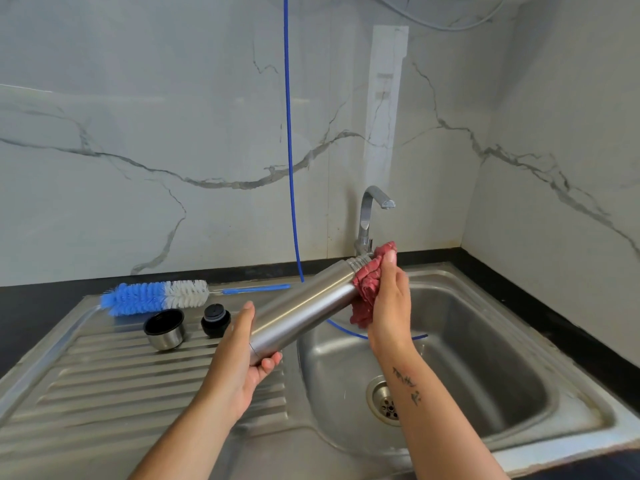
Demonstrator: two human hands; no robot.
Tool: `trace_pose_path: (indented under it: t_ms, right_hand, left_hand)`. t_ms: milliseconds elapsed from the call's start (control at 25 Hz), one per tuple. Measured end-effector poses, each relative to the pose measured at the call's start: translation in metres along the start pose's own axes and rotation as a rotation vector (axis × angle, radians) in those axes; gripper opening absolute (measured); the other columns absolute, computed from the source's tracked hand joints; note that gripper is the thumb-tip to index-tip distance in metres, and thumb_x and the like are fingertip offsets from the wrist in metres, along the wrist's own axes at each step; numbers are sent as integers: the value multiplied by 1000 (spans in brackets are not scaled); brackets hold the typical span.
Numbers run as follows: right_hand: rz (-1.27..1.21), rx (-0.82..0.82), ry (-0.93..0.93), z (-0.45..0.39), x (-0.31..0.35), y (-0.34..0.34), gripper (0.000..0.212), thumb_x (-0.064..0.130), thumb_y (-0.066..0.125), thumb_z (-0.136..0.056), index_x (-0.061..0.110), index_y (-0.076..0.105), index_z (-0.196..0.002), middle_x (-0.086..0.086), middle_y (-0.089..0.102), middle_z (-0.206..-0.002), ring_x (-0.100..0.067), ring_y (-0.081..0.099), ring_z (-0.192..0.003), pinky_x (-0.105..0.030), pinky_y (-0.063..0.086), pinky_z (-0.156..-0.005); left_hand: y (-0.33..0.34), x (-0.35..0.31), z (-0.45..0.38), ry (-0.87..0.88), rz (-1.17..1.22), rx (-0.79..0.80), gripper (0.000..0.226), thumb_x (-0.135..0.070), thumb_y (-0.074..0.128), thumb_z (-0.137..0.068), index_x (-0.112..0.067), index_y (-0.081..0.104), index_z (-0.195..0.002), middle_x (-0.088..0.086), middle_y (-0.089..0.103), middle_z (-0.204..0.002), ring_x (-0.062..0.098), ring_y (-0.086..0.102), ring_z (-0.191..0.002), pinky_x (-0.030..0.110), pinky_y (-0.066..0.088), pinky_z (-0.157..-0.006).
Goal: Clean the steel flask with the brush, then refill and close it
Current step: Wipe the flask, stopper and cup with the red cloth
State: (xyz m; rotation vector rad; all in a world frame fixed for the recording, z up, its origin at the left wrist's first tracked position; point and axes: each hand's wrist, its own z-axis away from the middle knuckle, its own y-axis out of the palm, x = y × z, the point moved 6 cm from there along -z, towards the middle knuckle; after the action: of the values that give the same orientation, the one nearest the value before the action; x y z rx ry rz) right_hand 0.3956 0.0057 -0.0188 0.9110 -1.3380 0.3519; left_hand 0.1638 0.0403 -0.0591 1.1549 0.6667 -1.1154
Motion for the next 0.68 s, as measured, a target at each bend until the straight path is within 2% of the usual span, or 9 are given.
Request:
trace_pose_path:
  t_ms: [80,120,280,320,400,440,520,600,680]
  right_hand:
    - [22,-48,38,1,-5,-4,69,81,35,-92,30,61,-129,2,71,-117,-19,67,-111,-40,57,-90]
    - [-25,-18,81,-1,-8,-3,73,83,35,-90,31,63,-133,1,72,-121,-18,67,-115,-42,54,-99]
    - [-228,66,184,-2,-3,7,59,70,46,-96,24,70,-124,-10,73,-124,-23,67,-119,-49,48,-110]
    - [-299,71,208,-2,-6,7,57,64,46,-99,20,68,-128,-8,75,-121,-24,68,-117,-48,49,-109]
    - [-380,138,168,-2,-4,7,49,53,48,-103,15,65,-129,-5,77,-111,-22,71,-103,-42,55,-90]
    - [-362,179,118,-3,-2,7,42,48,49,-104,17,64,-128,-3,76,-106,-20,69,-94,-38,55,-80]
    - [-311,223,30,-5,2,7,35,44,50,-104,23,61,-130,-3,71,-103,-18,64,-87,-33,50,-69]
    - [-265,251,-14,-4,7,7,36,41,56,-101,22,59,-132,-4,68,-104,-18,63,-85,-33,50,-61]
    - [-267,271,-24,-4,10,9,49,39,64,-95,12,57,-136,-11,68,-111,-23,66,-89,-35,55,-59]
  left_hand:
    - [2,-1,0,48,-27,1,32,-48,59,-100,-18,58,-111,13,60,-87,24,52,-57,20,39,-36]
    - [1,-1,-1,54,-30,-1,34,-49,58,-100,-18,58,-113,13,60,-88,23,52,-56,19,39,-37]
    - [-4,-2,-8,69,-11,-18,44,-51,58,-99,-14,57,-124,16,61,-95,23,56,-58,21,42,-38]
    - [-6,-2,-8,65,-9,-25,44,-51,59,-99,-14,58,-123,16,61,-96,23,56,-58,21,42,-38]
    - [-5,0,-7,18,14,-20,40,-50,60,-98,-13,60,-115,16,60,-90,22,55,-54,20,39,-36]
    - [-3,3,-5,-22,39,-15,39,-49,61,-98,-12,60,-110,15,59,-87,23,52,-53,18,37,-34]
    - [0,7,-2,-85,80,-8,38,-47,64,-96,-10,59,-105,15,57,-84,23,48,-52,16,33,-31]
    - [0,6,-1,-73,87,-5,39,-47,64,-96,-9,59,-104,15,56,-83,21,48,-50,16,32,-31]
    - [0,3,-2,-41,90,-6,41,-47,63,-97,-8,60,-107,15,55,-84,20,48,-49,18,33,-32]
